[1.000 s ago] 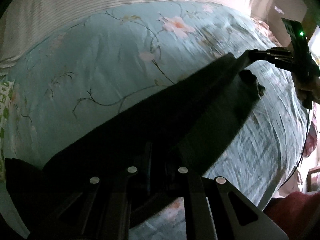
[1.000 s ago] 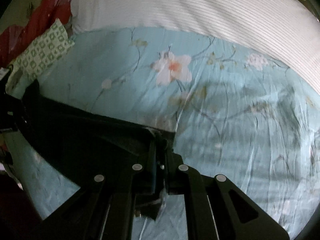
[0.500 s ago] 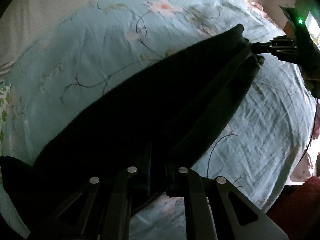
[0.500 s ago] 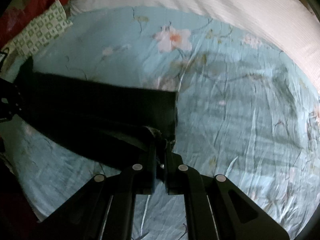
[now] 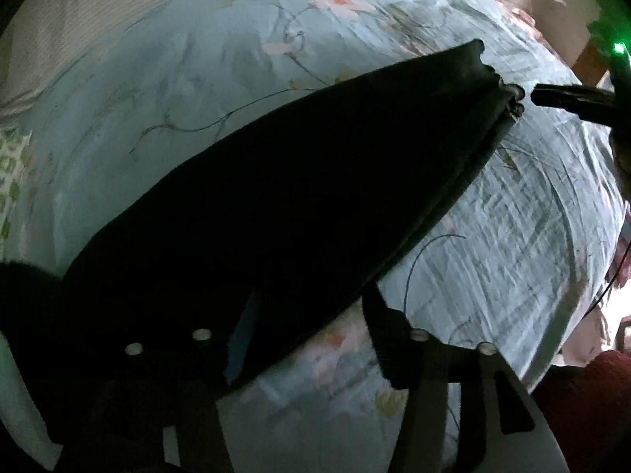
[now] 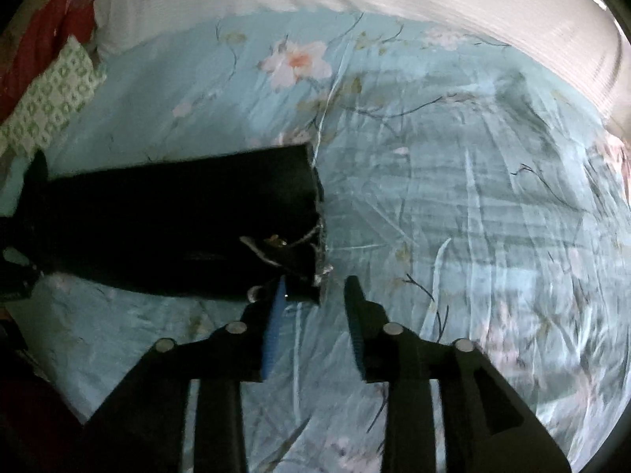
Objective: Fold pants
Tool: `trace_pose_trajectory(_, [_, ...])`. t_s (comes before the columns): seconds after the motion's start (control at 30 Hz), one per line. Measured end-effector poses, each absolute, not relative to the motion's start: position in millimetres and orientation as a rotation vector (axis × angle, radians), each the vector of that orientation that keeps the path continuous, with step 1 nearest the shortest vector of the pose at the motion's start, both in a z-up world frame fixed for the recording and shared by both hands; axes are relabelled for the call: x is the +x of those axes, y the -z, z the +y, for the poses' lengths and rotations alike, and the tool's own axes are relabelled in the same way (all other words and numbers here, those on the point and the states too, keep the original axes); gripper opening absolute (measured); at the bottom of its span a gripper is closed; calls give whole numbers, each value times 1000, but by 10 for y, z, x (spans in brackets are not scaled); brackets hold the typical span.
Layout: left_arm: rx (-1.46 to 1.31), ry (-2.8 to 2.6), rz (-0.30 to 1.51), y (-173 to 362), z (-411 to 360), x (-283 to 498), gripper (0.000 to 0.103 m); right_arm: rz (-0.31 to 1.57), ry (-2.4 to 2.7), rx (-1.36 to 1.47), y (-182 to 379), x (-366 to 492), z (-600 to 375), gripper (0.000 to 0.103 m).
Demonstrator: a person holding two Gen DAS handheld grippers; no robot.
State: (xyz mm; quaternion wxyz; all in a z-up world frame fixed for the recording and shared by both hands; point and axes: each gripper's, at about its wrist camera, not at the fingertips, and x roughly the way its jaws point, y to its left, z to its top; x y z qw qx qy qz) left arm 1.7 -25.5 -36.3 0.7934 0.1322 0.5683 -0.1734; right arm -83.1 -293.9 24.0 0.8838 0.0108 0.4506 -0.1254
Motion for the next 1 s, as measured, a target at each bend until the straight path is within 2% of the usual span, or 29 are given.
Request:
trace_pose_trajectory(0.07, [252, 342, 1225, 297, -181, -2, 67, 909, 245, 34, -291, -845, -2844, 43])
trace_pose_trajectory(0.1, [234, 318, 1229, 261, -113, -13, 69, 897, 231, 43, -306, -832, -2777, 43])
trace_pose_trajectory(0.4, [50, 83, 1239, -5, 663, 106, 70, 886, 49, 84, -222, -434, -2131, 43])
trace_pose_trajectory(0.77, [-292, -213, 1342, -94, 1831, 555, 73, 961, -222, 35, -16, 166, -1136, 43])
trace_pose_trajectory(1.0, [-318, -365, 1414, -72, 2145, 968, 74, 1000, -437, -1, 137, 559, -318, 43])
